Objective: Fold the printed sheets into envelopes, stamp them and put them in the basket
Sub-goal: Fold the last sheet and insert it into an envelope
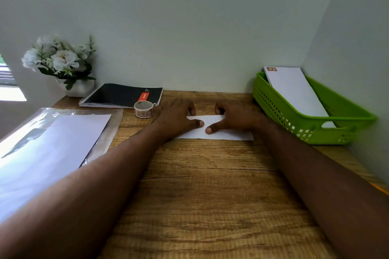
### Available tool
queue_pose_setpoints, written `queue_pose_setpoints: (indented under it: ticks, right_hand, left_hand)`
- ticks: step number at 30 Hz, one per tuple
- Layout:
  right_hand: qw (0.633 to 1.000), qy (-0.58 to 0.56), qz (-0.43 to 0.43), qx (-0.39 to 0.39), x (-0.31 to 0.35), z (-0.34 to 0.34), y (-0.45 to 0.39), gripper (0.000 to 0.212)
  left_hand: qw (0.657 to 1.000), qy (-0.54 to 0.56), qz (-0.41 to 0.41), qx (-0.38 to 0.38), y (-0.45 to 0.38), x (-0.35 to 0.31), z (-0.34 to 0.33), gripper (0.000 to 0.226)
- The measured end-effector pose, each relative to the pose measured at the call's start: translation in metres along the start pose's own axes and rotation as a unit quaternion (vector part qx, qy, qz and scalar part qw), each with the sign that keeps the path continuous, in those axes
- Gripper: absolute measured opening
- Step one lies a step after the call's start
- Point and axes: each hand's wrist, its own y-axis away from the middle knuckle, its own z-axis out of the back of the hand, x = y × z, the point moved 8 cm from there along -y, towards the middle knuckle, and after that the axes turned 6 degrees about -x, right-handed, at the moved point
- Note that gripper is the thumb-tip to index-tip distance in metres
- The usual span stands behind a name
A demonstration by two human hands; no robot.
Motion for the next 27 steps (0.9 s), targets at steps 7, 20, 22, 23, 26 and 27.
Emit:
queue_pose_setpoints:
  ticks: [7, 20, 22, 23, 26, 27]
  right_hand:
    - [0.924, 0.117, 0.152, -0.330, 0.030, 0.049, 0.012, 0.010]
    - [0.990, 0.054, 0.082, -0.104, 0.005, -0.002, 0.000, 0.017]
    - [0.987, 0.067, 0.094, -0.116, 0.007, -0.008, -0.004, 0.016]
    - [0.986, 0.079, 0.094, -0.115, 0.007, -0.012, -0.006, 0.022]
    - [0.986, 0.120, 0.066, -0.095, 0.009, -0.023, -0.011, 0.038]
    - [0.986, 0.130, 0.057, -0.092, 0.011, -0.025, -0.012, 0.040]
  left_hand:
    - [0.950, -0.126, -0.104, -0.267, 0.016, -0.041, 0.049, 0.007]
    - [0.992, -0.052, 0.017, 0.116, 0.010, -0.021, -0.018, 0.045]
    - [0.988, -0.060, 0.018, 0.139, 0.009, -0.020, -0.021, 0.045]
    - [0.988, -0.072, 0.016, 0.139, 0.008, -0.020, -0.023, 0.045]
    - [0.982, -0.133, 0.019, 0.130, 0.007, -0.014, -0.033, 0.052]
    - [0.980, -0.148, 0.018, 0.132, 0.007, -0.012, -0.036, 0.054]
